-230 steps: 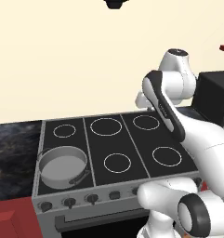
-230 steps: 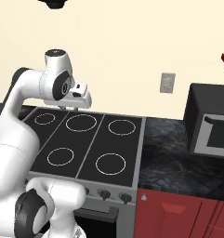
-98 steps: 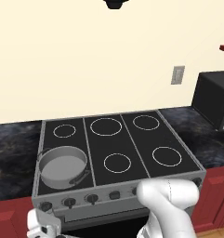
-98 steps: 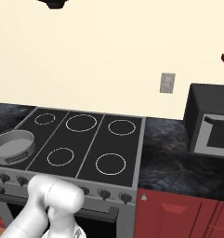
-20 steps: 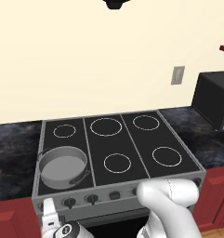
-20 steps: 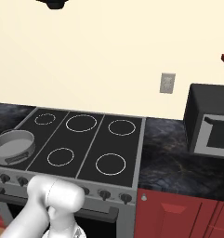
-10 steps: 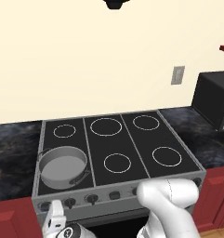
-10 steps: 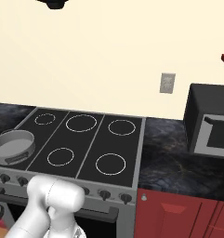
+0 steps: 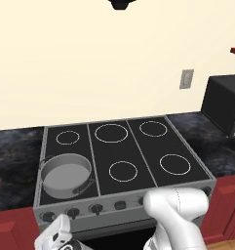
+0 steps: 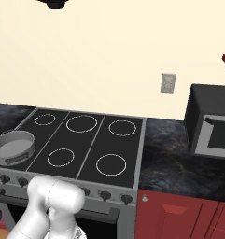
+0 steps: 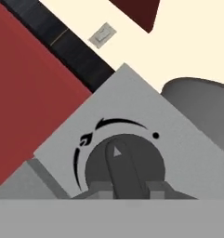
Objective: Turn off the front left burner of the stove.
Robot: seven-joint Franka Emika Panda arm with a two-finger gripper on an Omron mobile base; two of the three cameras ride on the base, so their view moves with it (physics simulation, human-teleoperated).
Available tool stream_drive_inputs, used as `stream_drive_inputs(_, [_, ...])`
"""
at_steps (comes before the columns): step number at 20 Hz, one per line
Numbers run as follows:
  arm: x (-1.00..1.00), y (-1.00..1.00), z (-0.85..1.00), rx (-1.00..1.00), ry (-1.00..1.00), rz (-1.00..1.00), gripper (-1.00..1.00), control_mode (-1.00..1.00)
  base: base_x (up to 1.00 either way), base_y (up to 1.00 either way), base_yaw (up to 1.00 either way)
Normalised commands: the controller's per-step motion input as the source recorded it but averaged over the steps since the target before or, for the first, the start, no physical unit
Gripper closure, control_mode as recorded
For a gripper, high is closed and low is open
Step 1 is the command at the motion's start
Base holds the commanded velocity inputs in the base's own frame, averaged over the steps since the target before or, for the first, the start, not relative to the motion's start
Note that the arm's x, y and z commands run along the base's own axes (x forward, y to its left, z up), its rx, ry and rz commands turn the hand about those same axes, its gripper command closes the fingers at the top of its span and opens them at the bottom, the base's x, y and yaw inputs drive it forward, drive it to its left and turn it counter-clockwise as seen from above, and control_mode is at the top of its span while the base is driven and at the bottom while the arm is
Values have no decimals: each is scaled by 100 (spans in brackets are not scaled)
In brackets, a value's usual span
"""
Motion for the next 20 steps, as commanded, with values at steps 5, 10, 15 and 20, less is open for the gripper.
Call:
stream_drive_inputs(5, [42,34,48,40,14,0,100,-100,0,0,0])
stream_drive_inputs(10, [46,29,51,42,17,0,100,-100,0,0,0])
stream_drive_inputs(15, [55,19,46,42,19,0,100,-100,0,0,0])
stream_drive_inputs(20, [58,8,42,44,22,0,100,-100,0,0,0])
